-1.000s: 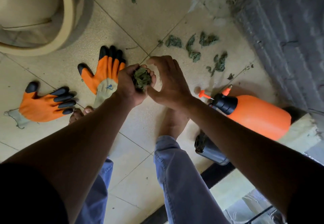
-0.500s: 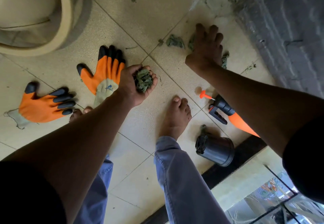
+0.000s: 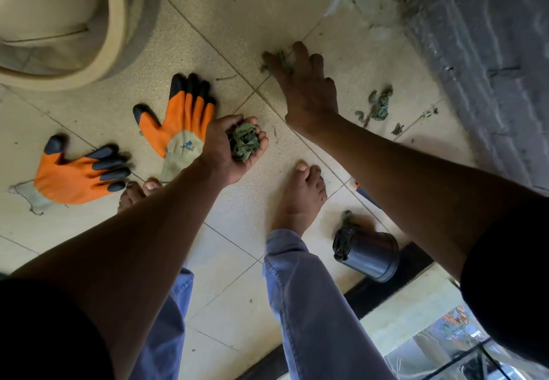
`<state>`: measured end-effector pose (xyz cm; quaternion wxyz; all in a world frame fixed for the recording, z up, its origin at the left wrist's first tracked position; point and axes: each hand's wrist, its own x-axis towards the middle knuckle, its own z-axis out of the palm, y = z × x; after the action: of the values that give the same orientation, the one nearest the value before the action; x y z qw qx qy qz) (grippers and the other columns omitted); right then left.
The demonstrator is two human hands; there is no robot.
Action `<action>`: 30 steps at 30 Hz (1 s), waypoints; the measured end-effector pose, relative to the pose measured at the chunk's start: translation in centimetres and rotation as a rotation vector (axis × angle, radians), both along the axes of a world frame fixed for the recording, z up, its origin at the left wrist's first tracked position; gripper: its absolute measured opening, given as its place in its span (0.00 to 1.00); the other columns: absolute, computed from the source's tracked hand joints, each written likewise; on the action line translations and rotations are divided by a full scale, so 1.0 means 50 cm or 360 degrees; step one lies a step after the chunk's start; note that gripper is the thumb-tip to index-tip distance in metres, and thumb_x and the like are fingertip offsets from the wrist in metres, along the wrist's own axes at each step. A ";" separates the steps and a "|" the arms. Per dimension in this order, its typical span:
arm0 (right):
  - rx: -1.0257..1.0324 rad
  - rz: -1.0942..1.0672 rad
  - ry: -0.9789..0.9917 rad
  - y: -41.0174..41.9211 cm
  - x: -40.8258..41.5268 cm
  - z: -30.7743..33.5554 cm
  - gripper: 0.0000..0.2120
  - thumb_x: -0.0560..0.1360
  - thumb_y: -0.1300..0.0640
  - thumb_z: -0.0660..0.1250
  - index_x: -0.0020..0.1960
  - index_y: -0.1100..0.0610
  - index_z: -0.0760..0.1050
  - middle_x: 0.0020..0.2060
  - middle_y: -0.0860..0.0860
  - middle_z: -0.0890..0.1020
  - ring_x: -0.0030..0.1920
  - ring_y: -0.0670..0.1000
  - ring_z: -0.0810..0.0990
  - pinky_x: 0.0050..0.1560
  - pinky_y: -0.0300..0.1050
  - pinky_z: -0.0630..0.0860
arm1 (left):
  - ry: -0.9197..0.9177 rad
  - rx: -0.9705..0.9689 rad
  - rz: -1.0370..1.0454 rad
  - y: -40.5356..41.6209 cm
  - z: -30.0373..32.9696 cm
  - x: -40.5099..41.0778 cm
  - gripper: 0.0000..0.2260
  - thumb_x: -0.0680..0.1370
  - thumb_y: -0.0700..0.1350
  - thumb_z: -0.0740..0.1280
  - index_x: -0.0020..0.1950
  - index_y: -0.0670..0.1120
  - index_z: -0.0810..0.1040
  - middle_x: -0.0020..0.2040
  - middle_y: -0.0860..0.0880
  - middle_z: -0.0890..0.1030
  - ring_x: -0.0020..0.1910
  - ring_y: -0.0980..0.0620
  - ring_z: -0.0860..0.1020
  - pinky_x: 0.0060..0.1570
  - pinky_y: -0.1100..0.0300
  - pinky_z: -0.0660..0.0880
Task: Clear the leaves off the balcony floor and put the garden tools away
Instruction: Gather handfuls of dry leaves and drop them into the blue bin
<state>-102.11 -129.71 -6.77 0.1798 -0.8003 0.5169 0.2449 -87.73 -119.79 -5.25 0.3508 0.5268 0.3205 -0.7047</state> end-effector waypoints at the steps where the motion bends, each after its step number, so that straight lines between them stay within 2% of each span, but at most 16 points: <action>1: 0.0007 0.0085 0.0040 -0.001 0.002 0.001 0.54 0.64 0.65 0.76 0.81 0.41 0.53 0.79 0.59 0.56 0.71 0.66 0.64 0.48 0.58 0.79 | -0.0005 -0.0002 -0.0014 0.002 0.003 0.003 0.12 0.81 0.46 0.63 0.46 0.41 0.80 0.40 0.44 0.79 0.39 0.49 0.80 0.43 0.56 0.82; 3: -0.0007 0.0213 0.0064 -0.004 0.005 0.006 0.52 0.66 0.66 0.76 0.81 0.44 0.54 0.80 0.59 0.56 0.71 0.66 0.64 0.51 0.59 0.79 | -0.0020 -0.0012 -0.0038 0.004 0.005 0.009 0.11 0.81 0.46 0.63 0.46 0.41 0.81 0.39 0.44 0.79 0.38 0.49 0.80 0.44 0.56 0.82; 7: -0.0053 0.0419 -0.0057 -0.009 -0.005 0.008 0.37 0.69 0.70 0.71 0.75 0.55 0.66 0.77 0.61 0.63 0.66 0.66 0.70 0.42 0.53 0.74 | -0.0049 0.0017 -0.0046 0.015 0.002 0.019 0.12 0.81 0.45 0.64 0.45 0.40 0.82 0.39 0.44 0.80 0.39 0.48 0.80 0.44 0.55 0.82; 10: -0.0053 0.0572 -0.0160 -0.012 -0.023 0.002 0.26 0.65 0.73 0.71 0.63 0.62 0.75 0.65 0.62 0.75 0.58 0.65 0.76 0.35 0.47 0.66 | -0.0029 0.0032 -0.0035 0.027 0.000 0.022 0.12 0.81 0.46 0.63 0.45 0.41 0.82 0.41 0.44 0.80 0.40 0.48 0.80 0.44 0.56 0.82; 12: -0.0058 0.0565 -0.0265 -0.013 -0.033 -0.002 0.18 0.68 0.73 0.69 0.57 0.63 0.76 0.58 0.62 0.77 0.55 0.65 0.77 0.34 0.47 0.66 | -0.0022 0.0033 -0.0032 0.033 0.004 0.020 0.12 0.81 0.46 0.63 0.46 0.41 0.81 0.41 0.45 0.80 0.39 0.48 0.81 0.45 0.56 0.82; 14: -0.0054 0.0383 -0.0397 -0.011 -0.041 -0.009 0.15 0.71 0.73 0.65 0.56 0.63 0.77 0.56 0.61 0.77 0.55 0.64 0.76 0.36 0.48 0.69 | -0.0041 0.0028 -0.0040 0.033 0.012 0.016 0.12 0.81 0.46 0.63 0.46 0.40 0.81 0.41 0.44 0.80 0.39 0.48 0.81 0.47 0.55 0.82; 17: 0.0002 -0.0178 -0.0562 0.006 -0.047 -0.011 0.14 0.71 0.72 0.67 0.54 0.61 0.81 0.52 0.58 0.81 0.51 0.58 0.80 0.45 0.50 0.78 | -0.0050 0.0020 -0.0047 0.026 0.019 0.014 0.12 0.82 0.46 0.61 0.47 0.40 0.81 0.41 0.44 0.80 0.41 0.47 0.81 0.47 0.55 0.82; 22: 0.0155 -0.1152 -0.1091 0.060 -0.029 0.062 0.08 0.70 0.69 0.74 0.47 0.60 0.85 0.43 0.50 0.86 0.41 0.47 0.85 0.41 0.43 0.82 | -0.0119 0.0020 -0.0062 0.005 0.028 0.011 0.13 0.83 0.46 0.60 0.52 0.40 0.80 0.44 0.42 0.80 0.43 0.46 0.81 0.50 0.54 0.82; 24: 0.0198 -0.1291 -0.1251 0.085 -0.005 0.112 0.08 0.70 0.67 0.75 0.48 0.59 0.85 0.44 0.49 0.86 0.42 0.45 0.85 0.43 0.40 0.81 | -0.0141 0.0020 -0.0107 -0.001 0.037 0.010 0.14 0.83 0.46 0.58 0.56 0.39 0.80 0.48 0.41 0.81 0.46 0.45 0.82 0.53 0.52 0.82; 25: 0.0167 -0.1245 -0.1262 0.099 0.010 0.132 0.09 0.70 0.66 0.75 0.48 0.57 0.85 0.44 0.49 0.86 0.43 0.45 0.84 0.44 0.39 0.80 | -0.0188 -0.0064 -0.0199 -0.005 0.058 0.004 0.17 0.84 0.46 0.57 0.61 0.37 0.80 0.49 0.41 0.83 0.47 0.46 0.83 0.52 0.54 0.82; 26: 0.0120 -0.1152 -0.1255 0.114 0.025 0.148 0.10 0.69 0.66 0.75 0.48 0.56 0.85 0.45 0.48 0.86 0.44 0.45 0.83 0.46 0.37 0.79 | -0.0275 -0.0167 -0.0260 -0.009 0.081 0.000 0.20 0.85 0.44 0.54 0.61 0.32 0.81 0.46 0.40 0.84 0.44 0.49 0.84 0.47 0.58 0.83; 27: 0.0080 -0.1041 -0.1234 0.128 0.038 0.157 0.11 0.70 0.67 0.74 0.49 0.56 0.85 0.45 0.49 0.85 0.45 0.45 0.83 0.47 0.37 0.79 | -0.0348 -0.0297 -0.0215 -0.015 0.099 -0.003 0.27 0.87 0.43 0.49 0.51 0.27 0.82 0.37 0.41 0.84 0.36 0.55 0.84 0.40 0.65 0.81; 28: 0.0053 -0.0926 -0.1193 0.141 0.049 0.159 0.11 0.70 0.68 0.73 0.50 0.56 0.85 0.46 0.51 0.85 0.46 0.47 0.83 0.47 0.37 0.79 | -0.0440 -0.0306 -0.0009 -0.039 0.150 0.001 0.36 0.88 0.44 0.44 0.34 0.27 0.82 0.28 0.43 0.82 0.30 0.57 0.82 0.37 0.69 0.79; 29: 0.0028 -0.0819 -0.1131 0.151 0.058 0.157 0.12 0.71 0.68 0.72 0.50 0.56 0.85 0.47 0.52 0.85 0.46 0.50 0.83 0.45 0.39 0.79 | -0.0519 -0.0296 0.0296 -0.053 0.175 0.009 0.40 0.88 0.46 0.42 0.26 0.33 0.80 0.26 0.43 0.81 0.31 0.57 0.81 0.43 0.70 0.78; 30: -0.0010 -0.0718 -0.1044 0.160 0.065 0.151 0.12 0.70 0.69 0.71 0.49 0.57 0.85 0.46 0.54 0.84 0.45 0.52 0.83 0.43 0.43 0.79 | -0.0592 -0.0288 0.0518 -0.047 0.154 0.018 0.39 0.88 0.50 0.42 0.31 0.34 0.81 0.34 0.38 0.84 0.41 0.55 0.83 0.55 0.65 0.75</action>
<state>-98.85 -121.72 0.77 0.3821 -0.7031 0.5955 -0.0711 -86.83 -122.15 2.43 0.5581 0.5554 0.2666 -0.5558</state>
